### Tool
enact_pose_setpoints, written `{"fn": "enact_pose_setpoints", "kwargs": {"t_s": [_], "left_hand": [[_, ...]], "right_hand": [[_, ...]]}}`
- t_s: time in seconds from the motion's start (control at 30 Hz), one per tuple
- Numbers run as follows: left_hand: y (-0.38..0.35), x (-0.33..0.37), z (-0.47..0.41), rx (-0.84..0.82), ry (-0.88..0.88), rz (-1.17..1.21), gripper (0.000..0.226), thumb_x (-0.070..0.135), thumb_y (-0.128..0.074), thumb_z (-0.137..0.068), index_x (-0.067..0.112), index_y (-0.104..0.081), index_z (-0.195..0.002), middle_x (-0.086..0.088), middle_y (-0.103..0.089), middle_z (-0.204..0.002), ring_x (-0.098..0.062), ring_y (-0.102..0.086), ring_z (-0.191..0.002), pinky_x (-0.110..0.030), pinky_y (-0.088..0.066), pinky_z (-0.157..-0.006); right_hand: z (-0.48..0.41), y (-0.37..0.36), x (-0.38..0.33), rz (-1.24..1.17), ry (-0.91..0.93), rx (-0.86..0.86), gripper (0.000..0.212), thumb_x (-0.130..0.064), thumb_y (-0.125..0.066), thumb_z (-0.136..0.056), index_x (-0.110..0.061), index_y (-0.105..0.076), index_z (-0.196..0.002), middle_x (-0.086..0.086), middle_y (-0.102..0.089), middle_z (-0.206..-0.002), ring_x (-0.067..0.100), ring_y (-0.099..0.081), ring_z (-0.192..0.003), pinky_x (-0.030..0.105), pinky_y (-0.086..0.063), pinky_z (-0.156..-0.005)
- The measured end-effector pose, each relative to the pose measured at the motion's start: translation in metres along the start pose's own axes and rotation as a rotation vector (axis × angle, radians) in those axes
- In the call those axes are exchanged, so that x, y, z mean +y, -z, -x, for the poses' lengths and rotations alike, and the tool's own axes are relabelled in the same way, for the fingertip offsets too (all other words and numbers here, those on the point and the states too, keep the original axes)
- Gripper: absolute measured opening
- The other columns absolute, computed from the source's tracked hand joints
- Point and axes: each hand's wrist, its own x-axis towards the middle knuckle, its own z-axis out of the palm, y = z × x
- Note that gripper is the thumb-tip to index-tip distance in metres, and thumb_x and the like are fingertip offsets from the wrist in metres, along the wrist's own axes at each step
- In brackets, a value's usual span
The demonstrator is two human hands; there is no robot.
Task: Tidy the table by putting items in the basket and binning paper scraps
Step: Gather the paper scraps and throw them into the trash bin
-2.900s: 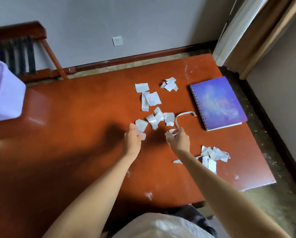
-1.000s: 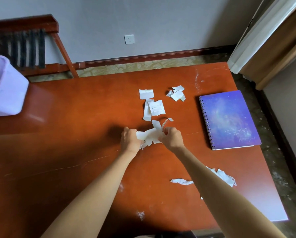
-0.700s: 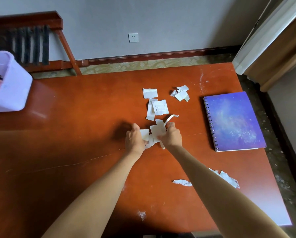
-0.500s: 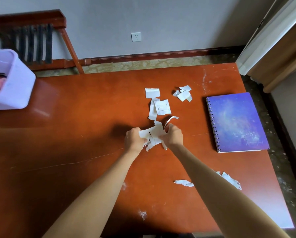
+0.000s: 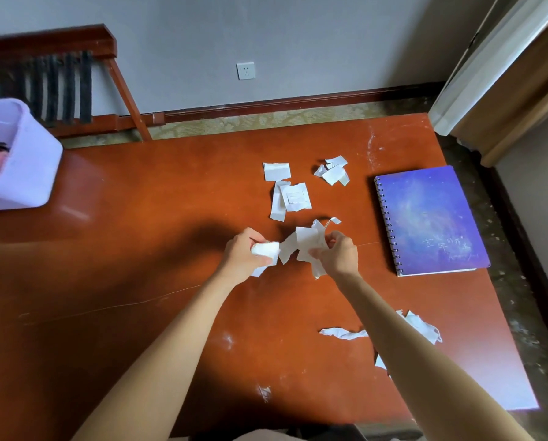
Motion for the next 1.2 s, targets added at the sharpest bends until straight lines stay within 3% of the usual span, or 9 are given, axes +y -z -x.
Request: {"fn": "enact_pose_setpoints", "kwargs": {"t_s": [0.17, 0.37, 0.5, 0.6, 0.77, 0.87, 0.97, 1.07, 1.2], "left_hand": [[-0.019, -0.001, 0.001, 0.030, 0.104, -0.168, 0.076, 0.008, -0.077, -0.073, 0.007, -0.035, -0.136, -0.019, -0.053, -0.126, -0.034, -0.053, -0.115, -0.036, -0.047, -0.090], [-0.027, -0.003, -0.003, 0.082, 0.107, -0.263, 0.028, 0.015, -0.070, -0.081, 0.002, -0.066, -0.105, -0.019, -0.066, -0.110, -0.035, -0.058, -0.107, -0.034, -0.045, -0.075], [-0.025, -0.009, -0.008, 0.139, 0.096, -0.162, 0.024, 0.016, -0.069, -0.081, -0.006, -0.069, -0.088, -0.023, -0.068, -0.096, -0.039, -0.062, -0.093, -0.029, -0.034, -0.061], [-0.027, -0.014, -0.014, 0.268, -0.005, -0.081, 0.028, 0.013, -0.069, -0.081, -0.013, -0.068, -0.072, -0.024, -0.061, -0.085, -0.042, -0.058, -0.092, -0.030, -0.033, -0.062], [-0.042, 0.006, -0.013, 0.217, -0.141, -0.174, 0.025, 0.013, -0.074, -0.076, -0.009, -0.073, -0.089, -0.012, -0.056, -0.121, -0.030, -0.048, -0.112, -0.020, -0.032, -0.076], [-0.058, 0.013, -0.013, 0.180, -0.135, -0.282, 0.030, 0.019, -0.071, -0.081, 0.001, -0.070, -0.105, -0.006, -0.053, -0.124, -0.024, -0.045, -0.114, -0.022, -0.038, -0.083], [-0.062, 0.017, -0.013, 0.151, -0.107, -0.337, 0.023, 0.013, -0.067, -0.084, 0.005, -0.069, -0.105, -0.009, -0.054, -0.119, -0.026, -0.046, -0.112, -0.030, -0.042, -0.091], [-0.057, 0.018, -0.007, 0.163, -0.086, -0.256, 0.012, 0.008, -0.066, -0.081, 0.001, -0.069, -0.091, -0.011, -0.053, -0.101, -0.028, -0.051, -0.097, -0.028, -0.036, -0.072], [-0.039, 0.006, 0.003, 0.281, -0.043, -0.074, 0.014, 0.005, -0.065, -0.079, -0.006, -0.062, -0.072, -0.013, -0.047, -0.079, -0.027, -0.043, -0.074, -0.025, -0.015, -0.055]], "right_hand": [[0.004, 0.004, 0.005, -0.019, -0.016, 0.020, 0.020, -0.007, -0.069, -0.078, -0.002, -0.056, -0.092, 0.018, -0.067, -0.105, 0.022, -0.055, -0.077, 0.025, -0.046, -0.055], [0.005, 0.006, 0.006, -0.019, -0.019, 0.015, 0.028, -0.007, -0.069, -0.079, 0.004, -0.059, -0.103, 0.017, -0.067, -0.105, 0.024, -0.058, -0.080, 0.030, -0.048, -0.067], [0.005, 0.010, 0.009, -0.022, -0.014, 0.019, 0.022, -0.006, -0.068, -0.079, 0.002, -0.059, -0.097, 0.018, -0.068, -0.103, 0.024, -0.057, -0.077, 0.030, -0.046, -0.065], [0.004, 0.014, 0.010, -0.023, -0.004, 0.065, 0.024, -0.007, -0.066, -0.081, 0.002, -0.059, -0.102, 0.017, -0.068, -0.104, 0.026, -0.060, -0.080, 0.032, -0.049, -0.068], [0.004, 0.013, 0.014, -0.020, 0.027, 0.114, 0.017, -0.007, -0.059, -0.084, 0.001, -0.060, -0.099, 0.017, -0.069, -0.097, 0.021, -0.054, -0.072, 0.031, -0.047, -0.067], [0.006, 0.012, 0.016, -0.021, 0.039, 0.109, 0.015, -0.007, -0.059, -0.084, 0.000, -0.060, -0.097, 0.014, -0.069, -0.092, 0.020, -0.054, -0.069, 0.026, -0.043, -0.056], [0.007, 0.014, 0.020, -0.011, 0.052, 0.106, 0.014, -0.007, -0.058, -0.085, 0.000, -0.060, -0.097, 0.012, -0.068, -0.090, 0.020, -0.053, -0.068, 0.014, -0.034, -0.047], [0.009, 0.018, 0.024, 0.005, 0.056, 0.113, 0.014, -0.005, -0.058, -0.085, 0.001, -0.060, -0.097, 0.013, -0.069, -0.092, 0.021, -0.055, -0.070, 0.014, -0.036, -0.048], [0.014, 0.014, 0.018, -0.004, 0.068, 0.124, 0.015, -0.005, -0.055, -0.085, 0.003, -0.059, -0.098, 0.019, -0.070, -0.096, 0.023, -0.058, -0.071, 0.028, -0.048, -0.062]]}}
